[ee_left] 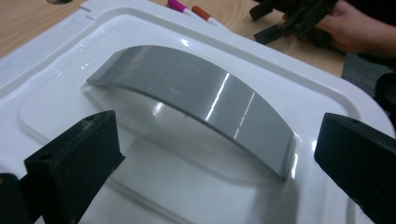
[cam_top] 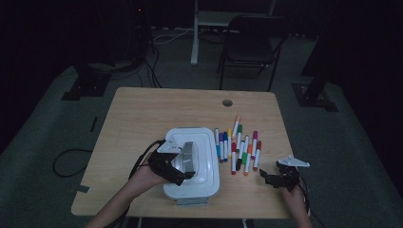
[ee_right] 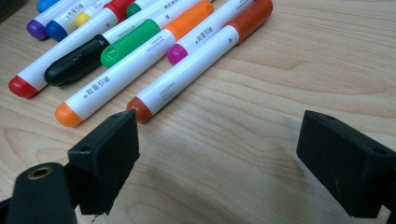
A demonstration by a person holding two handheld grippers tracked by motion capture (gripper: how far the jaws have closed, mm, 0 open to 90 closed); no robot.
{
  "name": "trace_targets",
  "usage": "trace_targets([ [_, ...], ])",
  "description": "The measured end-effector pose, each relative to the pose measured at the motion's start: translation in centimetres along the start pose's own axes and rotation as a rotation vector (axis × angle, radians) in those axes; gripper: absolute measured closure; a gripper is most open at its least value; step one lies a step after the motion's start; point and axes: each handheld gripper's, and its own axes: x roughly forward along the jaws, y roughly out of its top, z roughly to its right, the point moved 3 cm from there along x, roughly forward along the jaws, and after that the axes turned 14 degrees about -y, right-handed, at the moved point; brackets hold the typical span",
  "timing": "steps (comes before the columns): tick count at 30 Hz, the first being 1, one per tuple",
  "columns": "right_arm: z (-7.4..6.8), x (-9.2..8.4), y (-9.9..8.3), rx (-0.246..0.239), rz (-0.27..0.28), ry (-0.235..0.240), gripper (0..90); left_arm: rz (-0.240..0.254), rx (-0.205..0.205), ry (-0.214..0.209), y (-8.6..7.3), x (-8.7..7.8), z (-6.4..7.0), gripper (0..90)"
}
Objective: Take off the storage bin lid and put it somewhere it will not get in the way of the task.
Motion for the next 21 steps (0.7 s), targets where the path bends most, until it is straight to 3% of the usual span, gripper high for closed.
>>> trace_targets([
  [6, 0.1, 0.1, 0.0, 0.005, -0.009, -0.003, 13.1, -0.012, 0.0, 0.01, 0.6, 0.7, 0.1, 6.8],
  [8, 0.0, 0.1, 0.0, 0.0, -0.015, -0.002, 13.1, -0.02, 0.003, 0.029, 0.8, 1.0, 0.3, 13.8],
  [13, -0.1, 0.2, 0.0, -0.006, -0.027, 0.003, 13.2, -0.01, 0.003, 0.074, 0.9, 1.7, 0.5, 19.7],
  [19, -0.3, 0.3, 0.0, -0.017, -0.039, -0.001, 13.2, -0.005, 0.004, 0.073, 0.8, 1.6, 0.7, 24.3],
  [21, -0.2, 0.3, 0.0, -0.015, -0.039, 0.0, 13.2, -0.004, 0.009, 0.068, 0.7, 1.5, 0.9, 29.5],
])
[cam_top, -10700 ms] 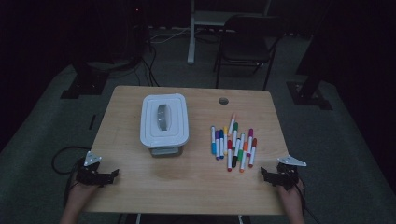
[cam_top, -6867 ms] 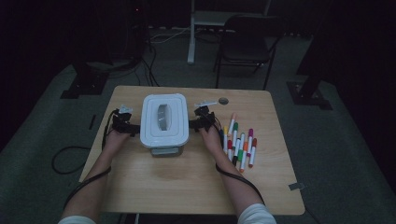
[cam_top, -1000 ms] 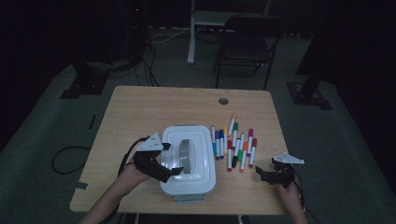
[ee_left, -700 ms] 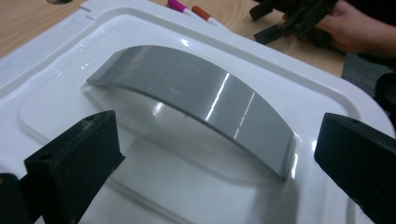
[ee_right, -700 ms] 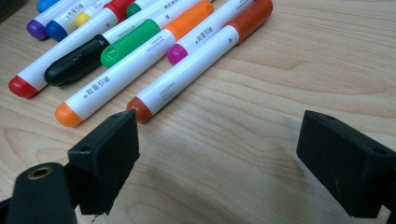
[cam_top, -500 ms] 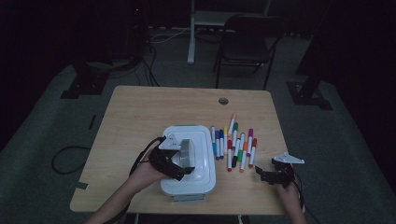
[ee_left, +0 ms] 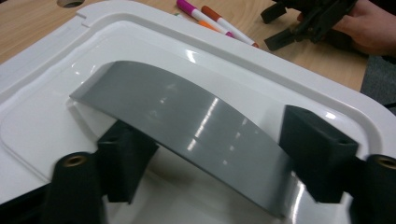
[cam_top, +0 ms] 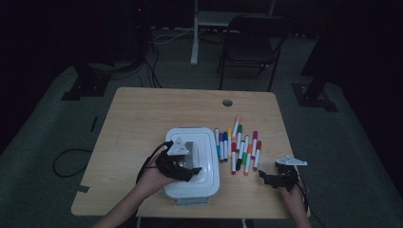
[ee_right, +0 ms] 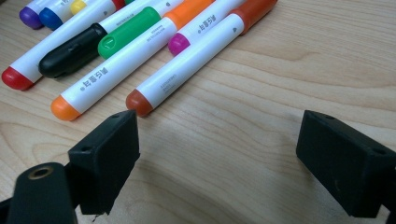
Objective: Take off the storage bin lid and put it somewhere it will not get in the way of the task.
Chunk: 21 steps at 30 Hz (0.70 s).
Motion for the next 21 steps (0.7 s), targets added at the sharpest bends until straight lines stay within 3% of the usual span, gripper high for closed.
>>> trace_targets([
  [3, -0.01, 0.01, 0.0, -0.001, -0.001, -0.002, 13.2, 0.01, 0.002, -0.001, -0.11, -0.17, -0.04, 40.1],
  [14, 0.02, 0.01, 0.0, 0.001, -0.001, -0.001, 13.2, 0.021, -0.017, 0.0, -0.19, -0.31, 0.03, 46.1],
  [21, 0.1, 0.0, 0.0, 0.008, 0.0, 0.006, 13.3, 0.053, -0.056, -0.032, -0.39, -0.76, -0.05, 51.4],
])
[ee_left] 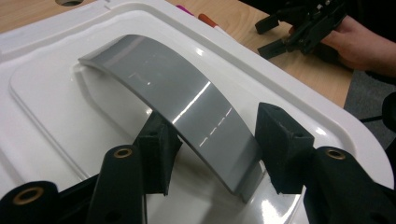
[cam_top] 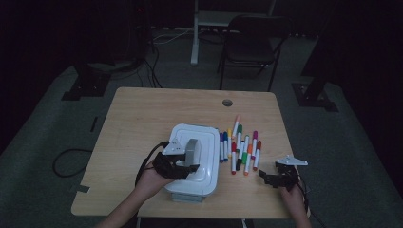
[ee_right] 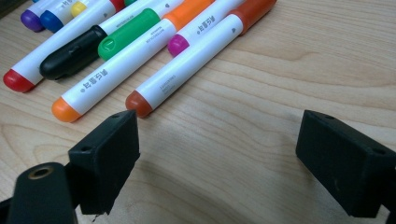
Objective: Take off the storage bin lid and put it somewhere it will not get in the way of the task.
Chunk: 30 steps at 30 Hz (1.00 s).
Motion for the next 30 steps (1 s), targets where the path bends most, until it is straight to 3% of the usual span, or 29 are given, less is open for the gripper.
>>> trace_targets([
  [7, 0.0, 0.0, 0.0, 0.005, 0.001, 0.003, 13.2, 0.019, -0.003, -0.017, 0.1, -0.7, 0.3, 54.7],
  [11, 0.0, 0.0, 0.0, 0.007, 0.0, 0.005, 13.2, 0.079, -0.028, -0.084, 0.5, -1.6, 0.6, 62.2],
  [17, 0.0, 0.0, 0.0, 0.009, 0.0, 0.005, 13.2, 0.105, -0.012, -0.112, 0.8, -2.6, 1.4, 68.6],
  [25, 0.1, 0.0, 0.0, 0.017, 0.001, 0.012, 13.3, 0.137, 0.07, -0.079, 1.5, -4.6, 3.2, 71.5],
  [30, 0.1, 0.0, 0.0, 0.015, 0.002, 0.01, 13.3, 0.164, 0.071, -0.069, 1.6, -5.7, 3.1, 72.8],
])
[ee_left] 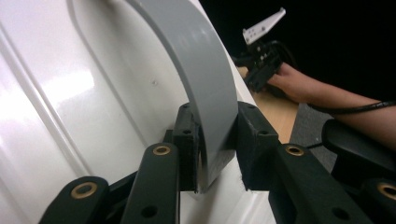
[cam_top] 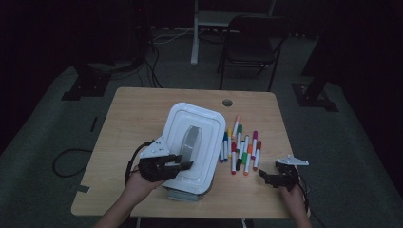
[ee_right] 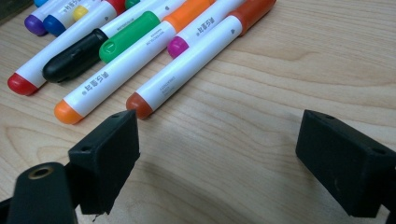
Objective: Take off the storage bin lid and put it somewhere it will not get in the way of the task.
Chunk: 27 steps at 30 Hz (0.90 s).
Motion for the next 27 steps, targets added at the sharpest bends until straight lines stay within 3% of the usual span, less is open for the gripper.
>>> trace_targets([
  [1, 0.0, 0.0, 0.0, 0.0, 0.0, -0.001, 13.2, 0.022, -0.007, 0.017, 0.0, -1.2, -0.5, 73.0],
  [7, 0.0, 0.0, 0.0, 0.003, 0.0, 0.0, 13.2, 0.06, -0.02, 0.033, -0.2, -3.1, -1.1, 73.3],
  [22, 0.0, 0.0, 0.0, 0.001, -0.001, -0.006, 13.3, 0.1, -0.059, 0.052, -2.2, -7.4, -3.2, 73.7],
  [24, 0.0, 0.0, 0.0, 0.003, -0.001, -0.007, 13.3, 0.1, -0.059, 0.052, -2.2, -7.4, -3.2, 73.8],
  [27, 0.0, 0.0, 0.0, 0.005, -0.003, -0.008, 13.3, 0.119, -0.068, 0.066, -3.2, -9.1, -3.9, 74.0],
])
